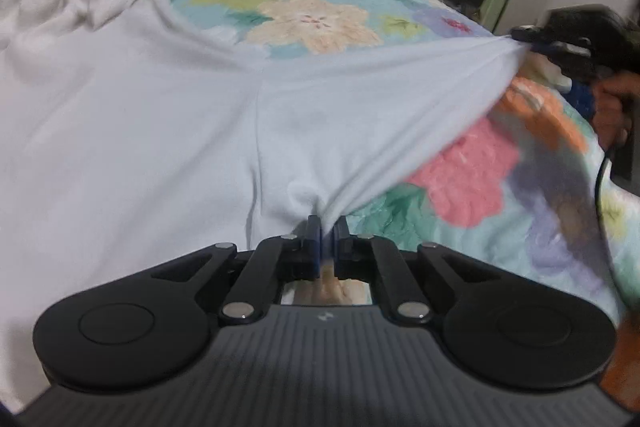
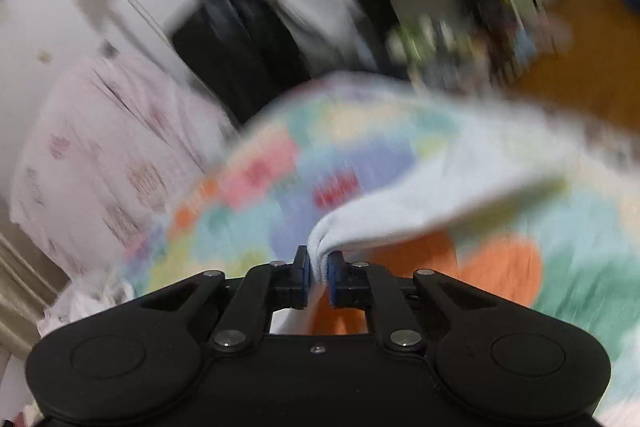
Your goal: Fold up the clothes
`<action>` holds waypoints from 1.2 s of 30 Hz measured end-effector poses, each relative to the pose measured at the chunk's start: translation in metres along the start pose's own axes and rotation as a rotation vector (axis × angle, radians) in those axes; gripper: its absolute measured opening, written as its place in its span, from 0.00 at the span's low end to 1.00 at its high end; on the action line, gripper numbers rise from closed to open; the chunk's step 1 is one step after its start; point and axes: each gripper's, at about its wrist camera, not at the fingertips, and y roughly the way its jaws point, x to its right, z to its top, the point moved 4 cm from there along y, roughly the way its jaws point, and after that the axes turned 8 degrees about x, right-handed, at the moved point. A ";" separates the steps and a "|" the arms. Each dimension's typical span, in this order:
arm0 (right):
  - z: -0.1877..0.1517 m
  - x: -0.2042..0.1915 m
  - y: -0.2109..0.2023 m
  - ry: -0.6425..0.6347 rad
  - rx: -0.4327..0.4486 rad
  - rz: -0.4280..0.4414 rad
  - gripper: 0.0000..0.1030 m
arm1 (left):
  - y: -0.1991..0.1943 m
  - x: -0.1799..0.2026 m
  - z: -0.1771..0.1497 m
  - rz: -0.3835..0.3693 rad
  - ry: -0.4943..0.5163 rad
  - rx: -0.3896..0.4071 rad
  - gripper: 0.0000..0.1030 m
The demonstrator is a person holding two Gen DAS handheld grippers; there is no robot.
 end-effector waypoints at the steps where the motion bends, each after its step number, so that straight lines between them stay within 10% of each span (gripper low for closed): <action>1: 0.000 -0.003 -0.003 -0.081 0.012 -0.031 0.11 | -0.006 -0.003 0.002 -0.024 -0.039 0.005 0.05; 7: -0.033 0.043 0.020 0.095 -0.108 -0.124 0.20 | -0.003 -0.020 -0.010 -0.050 -0.138 -0.035 0.05; 11: -0.021 0.022 0.013 -0.014 -0.090 -0.097 0.18 | -0.009 -0.032 -0.005 -0.079 -0.218 -0.033 0.07; 15: 0.009 -0.029 0.001 -0.103 -0.047 0.019 0.17 | -0.040 -0.049 0.013 -0.072 -0.257 0.012 0.54; 20: 0.016 -0.137 -0.008 -0.252 -0.073 0.231 0.16 | -0.104 -0.088 0.045 0.035 -0.215 0.121 0.57; 30: -0.121 -0.395 -0.048 -0.585 -0.205 0.642 0.16 | -0.200 -0.225 0.073 0.301 -0.246 0.277 0.57; 33: -0.179 -0.418 -0.046 -0.576 -0.466 0.752 0.31 | -0.205 -0.253 0.059 0.330 -0.268 0.281 0.57; 36: -0.196 -0.395 -0.061 -0.522 -0.550 0.793 0.38 | -0.197 -0.262 0.038 0.328 -0.259 0.295 0.57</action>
